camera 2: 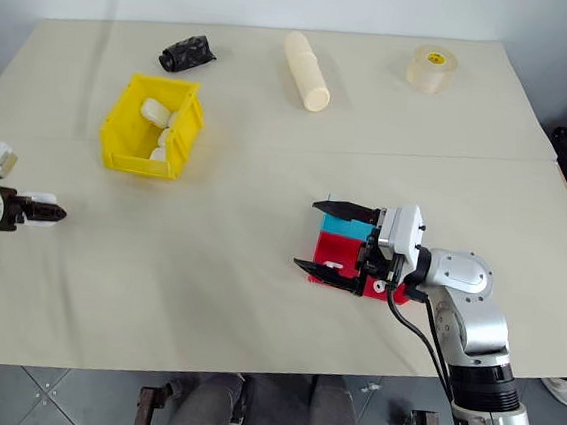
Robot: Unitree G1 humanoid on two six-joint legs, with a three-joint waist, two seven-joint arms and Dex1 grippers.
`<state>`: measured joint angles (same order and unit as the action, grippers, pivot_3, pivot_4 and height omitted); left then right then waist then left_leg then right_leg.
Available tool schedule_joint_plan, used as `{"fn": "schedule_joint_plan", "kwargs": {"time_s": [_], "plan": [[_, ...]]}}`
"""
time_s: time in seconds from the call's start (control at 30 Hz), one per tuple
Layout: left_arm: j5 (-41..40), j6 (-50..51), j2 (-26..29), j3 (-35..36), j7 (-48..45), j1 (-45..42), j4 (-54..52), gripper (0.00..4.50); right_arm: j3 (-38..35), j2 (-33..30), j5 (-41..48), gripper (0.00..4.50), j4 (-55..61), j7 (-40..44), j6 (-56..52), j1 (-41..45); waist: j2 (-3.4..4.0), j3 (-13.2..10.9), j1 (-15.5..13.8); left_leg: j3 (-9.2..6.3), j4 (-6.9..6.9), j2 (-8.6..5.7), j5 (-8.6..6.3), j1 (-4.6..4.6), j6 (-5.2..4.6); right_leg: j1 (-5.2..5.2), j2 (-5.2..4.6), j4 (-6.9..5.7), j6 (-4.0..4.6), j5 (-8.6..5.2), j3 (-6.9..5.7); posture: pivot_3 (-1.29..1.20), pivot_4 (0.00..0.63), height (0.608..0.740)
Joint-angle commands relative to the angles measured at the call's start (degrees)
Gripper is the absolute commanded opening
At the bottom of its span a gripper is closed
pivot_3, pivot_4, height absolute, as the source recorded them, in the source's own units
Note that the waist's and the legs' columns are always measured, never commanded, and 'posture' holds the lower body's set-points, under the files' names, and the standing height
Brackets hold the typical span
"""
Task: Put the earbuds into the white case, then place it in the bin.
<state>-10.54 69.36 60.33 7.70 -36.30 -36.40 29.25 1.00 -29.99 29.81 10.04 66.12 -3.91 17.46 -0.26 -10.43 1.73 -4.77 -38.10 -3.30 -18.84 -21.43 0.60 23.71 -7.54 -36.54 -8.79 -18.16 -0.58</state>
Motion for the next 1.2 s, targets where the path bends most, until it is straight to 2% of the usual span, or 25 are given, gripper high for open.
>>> {"fn": "schedule_joint_plan", "kwargs": {"time_s": [0.03,0.2,0.4,0.77,1.07,1.2], "plan": [[-1.3,3.9,2.3,3.6,0.0,4.1,-5.7,4.47,-0.1,0.4,0.5,4.50,1.2,0.2,0.8,0.2,-0.01,0.0,-0.2,-0.01,-0.01,0.00,0.00,0.00,0.00,-0.01,0.00,0.01,0.00,0.00,0.00,0.00,0.150,0.740],[-2.4,6.1,1.1,6.1,1.3,6.8,-9.1,4.47,0.4,0.8,0.5,4.50,0.5,0.5,1.0,0.8,-0.02,0.0,-0.4,-0.02,-0.06,0.00,0.00,0.00,-0.01,-0.04,-0.01,0.00,0.00,0.00,0.01,0.00,0.150,0.740],[-2.8,3.8,-0.8,5.7,2.4,4.7,-8.4,4.47,0.3,0.9,0.4,4.50,0.1,0.8,1.1,1.2,-0.03,0.0,-0.7,-0.01,-0.07,-0.03,0.00,0.00,-0.01,-0.04,-0.04,-0.02,0.00,0.00,0.01,0.00,0.150,0.740],[-0.6,-1.6,-2.6,0.2,3.3,-4.4,0.8,4.47,0.3,1.0,0.2,4.50,0.5,0.5,1.4,1.0,-0.06,0.0,-0.6,0.00,-0.08,-0.06,-0.01,0.00,-0.01,-0.03,-0.02,-0.02,0.00,0.00,-0.01,0.00,0.150,0.740],[0.1,-3.1,-1.9,-2.4,2.3,-5.3,3.3,4.47,0.0,0.8,0.0,4.50,0.8,-0.1,1.6,0.5,-0.06,0.0,-0.3,0.01,-0.07,-0.05,0.00,0.00,-0.01,-0.02,-0.01,-0.04,0.00,0.00,-0.02,0.00,0.150,0.740],[1.1,-7.0,-0.7,-5.2,-1.2,-4.7,3.8,4.47,0.1,0.9,0.0,4.50,0.6,-0.2,1.7,0.6,-0.06,0.0,-0.3,0.01,-0.08,-0.05,0.00,0.01,-0.01,-0.02,0.00,-0.06,0.00,0.00,-0.01,0.00,0.150,0.740]]}}
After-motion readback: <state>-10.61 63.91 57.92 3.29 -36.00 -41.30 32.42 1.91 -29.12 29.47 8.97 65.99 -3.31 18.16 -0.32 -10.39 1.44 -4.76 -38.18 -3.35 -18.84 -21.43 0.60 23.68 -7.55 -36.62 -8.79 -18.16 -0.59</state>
